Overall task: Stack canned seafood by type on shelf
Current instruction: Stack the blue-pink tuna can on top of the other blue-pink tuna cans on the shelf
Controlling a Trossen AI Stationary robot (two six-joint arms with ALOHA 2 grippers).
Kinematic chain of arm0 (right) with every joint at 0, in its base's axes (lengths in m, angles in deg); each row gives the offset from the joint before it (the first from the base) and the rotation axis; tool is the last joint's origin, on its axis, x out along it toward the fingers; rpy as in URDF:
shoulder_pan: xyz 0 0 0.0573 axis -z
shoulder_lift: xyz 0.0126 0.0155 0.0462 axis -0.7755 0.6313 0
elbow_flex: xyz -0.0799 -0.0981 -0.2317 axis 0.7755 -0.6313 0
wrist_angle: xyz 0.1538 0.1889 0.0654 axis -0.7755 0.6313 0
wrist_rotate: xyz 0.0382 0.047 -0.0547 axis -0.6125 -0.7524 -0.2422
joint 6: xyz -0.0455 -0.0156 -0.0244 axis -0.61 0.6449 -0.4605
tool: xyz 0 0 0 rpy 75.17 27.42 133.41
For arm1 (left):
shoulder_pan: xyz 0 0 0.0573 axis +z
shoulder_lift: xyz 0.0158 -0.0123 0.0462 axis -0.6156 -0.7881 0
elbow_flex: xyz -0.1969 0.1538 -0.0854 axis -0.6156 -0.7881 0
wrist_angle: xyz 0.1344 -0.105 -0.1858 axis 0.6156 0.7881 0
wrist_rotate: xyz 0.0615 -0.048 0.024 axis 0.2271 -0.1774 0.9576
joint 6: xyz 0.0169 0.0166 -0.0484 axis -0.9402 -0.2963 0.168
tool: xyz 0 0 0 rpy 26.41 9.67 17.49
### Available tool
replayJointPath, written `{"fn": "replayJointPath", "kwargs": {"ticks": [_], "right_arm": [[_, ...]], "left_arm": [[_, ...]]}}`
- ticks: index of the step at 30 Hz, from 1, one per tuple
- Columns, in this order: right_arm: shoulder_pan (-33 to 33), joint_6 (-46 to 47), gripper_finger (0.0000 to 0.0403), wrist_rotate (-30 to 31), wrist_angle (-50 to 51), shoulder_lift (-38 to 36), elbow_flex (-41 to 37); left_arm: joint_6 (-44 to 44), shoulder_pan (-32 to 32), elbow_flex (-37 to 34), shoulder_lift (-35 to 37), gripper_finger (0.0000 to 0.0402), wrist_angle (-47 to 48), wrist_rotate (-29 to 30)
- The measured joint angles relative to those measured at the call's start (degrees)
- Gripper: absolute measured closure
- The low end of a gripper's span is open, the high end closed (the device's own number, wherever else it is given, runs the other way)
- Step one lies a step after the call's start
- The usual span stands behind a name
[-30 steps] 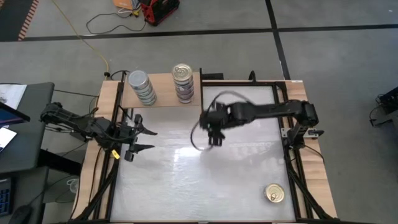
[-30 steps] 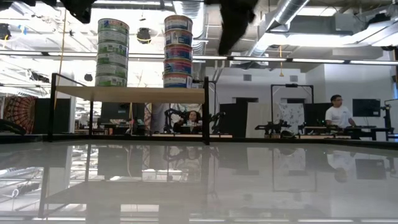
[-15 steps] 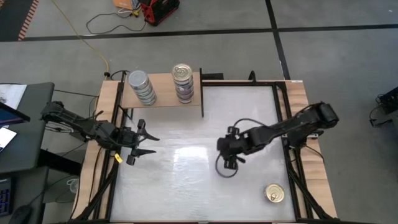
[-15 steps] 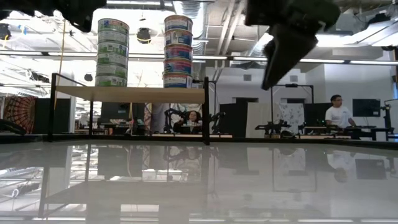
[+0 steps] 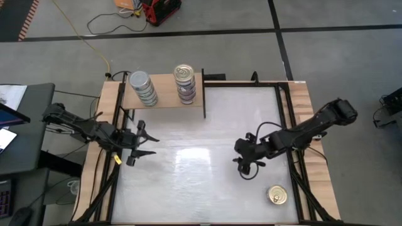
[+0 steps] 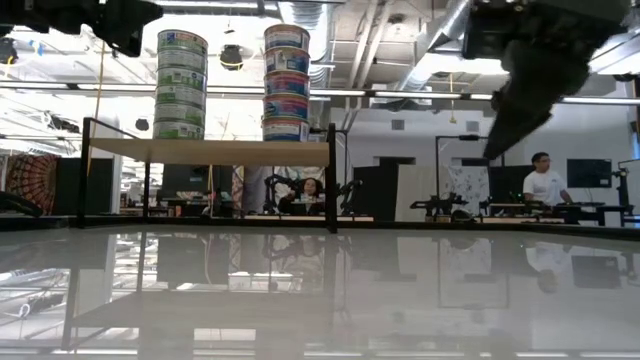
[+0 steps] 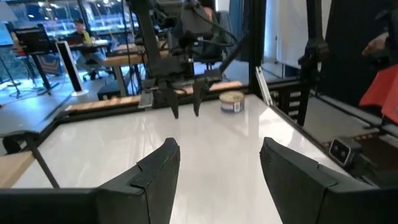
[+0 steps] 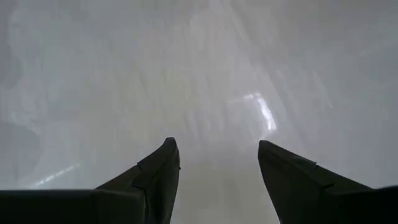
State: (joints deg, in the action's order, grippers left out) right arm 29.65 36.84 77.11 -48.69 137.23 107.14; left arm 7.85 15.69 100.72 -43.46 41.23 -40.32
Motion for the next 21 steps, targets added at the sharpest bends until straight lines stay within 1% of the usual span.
{"fn": "replayJointPath", "kwargs": {"ticks": [4,8,13,16,18,21], "right_arm": [[-2.1,2.9,0.0159,-0.1,-2.1,-0.3,-1.8],[-4.7,6.2,0.0159,-0.6,-1.9,-0.3,-1.8],[-8.4,12.3,0.0159,-0.8,0.4,-0.6,-0.7],[-10.2,15.6,0.0159,-0.9,3.7,-0.6,0.6],[-10.7,18.8,0.0160,-2.2,6.5,-0.6,2.1],[-10.8,23.4,0.0170,-5.9,9.8,-0.1,3.7]], "left_arm": [[-0.9,0.0,-2.1,-0.1,0.0187,-1.2,-0.1],[-2.4,0.0,-5.7,0.5,0.0187,-7.3,1.1],[-2.5,0.0,-7.0,0.8,0.0187,-10.3,2.9],[-2.5,0.0,-7.0,0.7,0.0187,-11.2,5.2],[-2.2,0.1,-7.0,0.7,0.0187,-11.8,6.2],[-1.6,0.1,-7.0,0.7,0.0187,-13.6,6.4]]}}
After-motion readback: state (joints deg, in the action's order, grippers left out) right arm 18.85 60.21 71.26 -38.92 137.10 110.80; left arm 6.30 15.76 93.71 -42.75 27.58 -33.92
